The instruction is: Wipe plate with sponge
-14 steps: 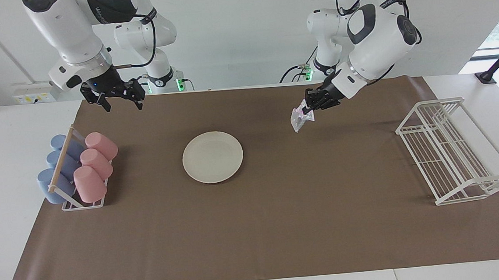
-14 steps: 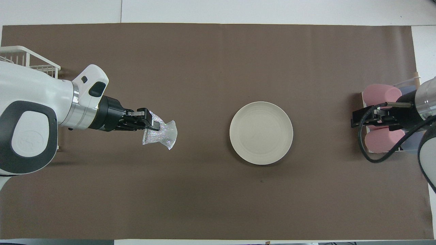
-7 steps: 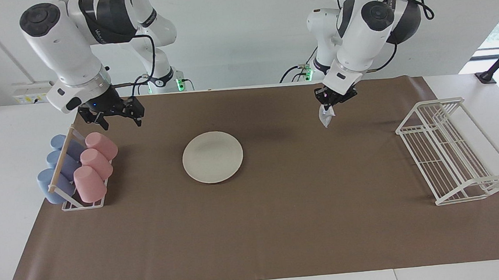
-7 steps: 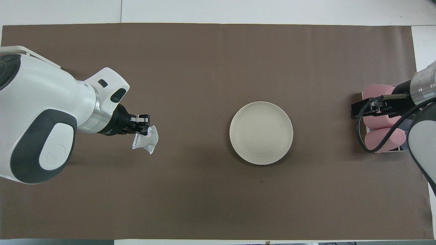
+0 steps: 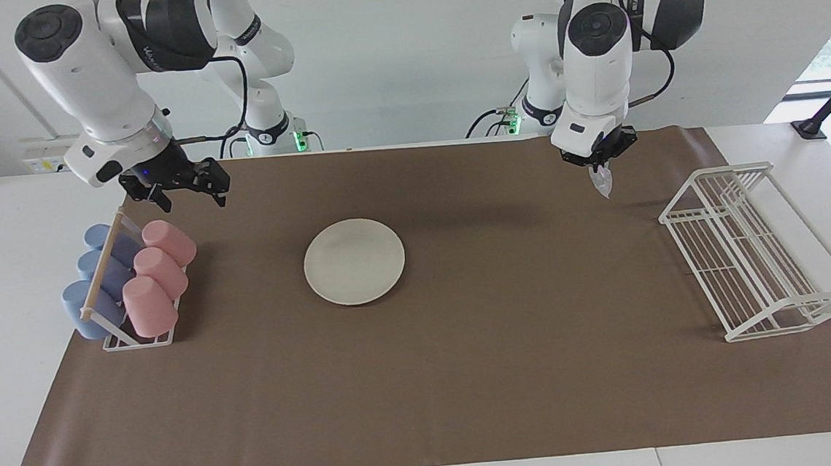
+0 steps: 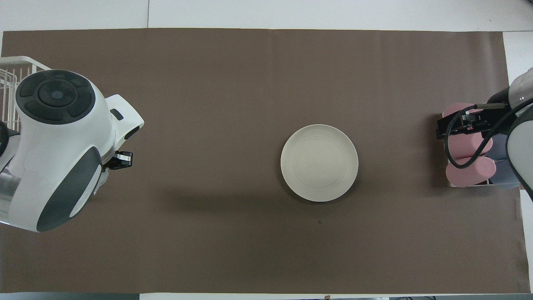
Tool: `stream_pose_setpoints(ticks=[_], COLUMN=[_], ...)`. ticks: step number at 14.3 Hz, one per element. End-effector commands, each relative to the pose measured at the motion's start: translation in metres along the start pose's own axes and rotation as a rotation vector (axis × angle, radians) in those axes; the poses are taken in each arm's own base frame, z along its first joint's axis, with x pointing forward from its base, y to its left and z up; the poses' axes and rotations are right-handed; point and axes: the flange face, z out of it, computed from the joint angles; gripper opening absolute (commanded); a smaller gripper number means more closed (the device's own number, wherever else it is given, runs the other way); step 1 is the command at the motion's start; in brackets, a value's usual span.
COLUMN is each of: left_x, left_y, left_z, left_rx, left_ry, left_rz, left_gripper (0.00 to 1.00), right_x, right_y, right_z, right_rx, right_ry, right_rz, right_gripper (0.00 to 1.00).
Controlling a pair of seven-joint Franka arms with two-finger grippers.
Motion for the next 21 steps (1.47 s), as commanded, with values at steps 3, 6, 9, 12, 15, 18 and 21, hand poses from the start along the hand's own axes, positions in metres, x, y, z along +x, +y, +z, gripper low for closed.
stream_pose_setpoints(ticks=[3, 6, 9, 12, 15, 18, 21], left_x=[0.016, 0.033, 0.051, 0.085, 0.125, 0.149, 0.165], left_y=[-0.003, -0.012, -0.020, -0.035, -0.028, -0.043, -0.058], left_z=[0.016, 0.029, 0.044, 0.071, 0.098, 0.121, 0.138], left_rx=[0.307, 0.491, 0.641, 0.688, 0.782, 0.823, 0.787], left_ry=[-0.019, 0.001, 0.019, -0.020, -0.028, -0.029, 0.023], left_rz=[-0.033, -0.031, -0.023, -0.044, -0.019, -0.020, -0.005], left_gripper=[0.00, 0.00, 0.00, 0.00, 0.00, 0.00, 0.00], right_x=[-0.003, 0.000, 0.001, 0.003, 0.004, 0.009, 0.009], right_y=[0.005, -0.004, -0.005, -0.008, -0.008, -0.009, -0.008], right_z=[-0.007, -0.011, -0.015, -0.017, -0.018, -0.020, -0.020], right_rx=[-0.016, -0.055, -0.070, -0.071, -0.073, -0.075, -0.075], right_ry=[0.005, 0.033, 0.059, 0.080, 0.089, 0.133, 0.131], right_rz=[-0.034, -0.054, -0.064, -0.073, -0.093, -0.106, -0.122], right_gripper=[1.00, 1.00, 1.00, 1.00, 1.00, 1.00, 1.00])
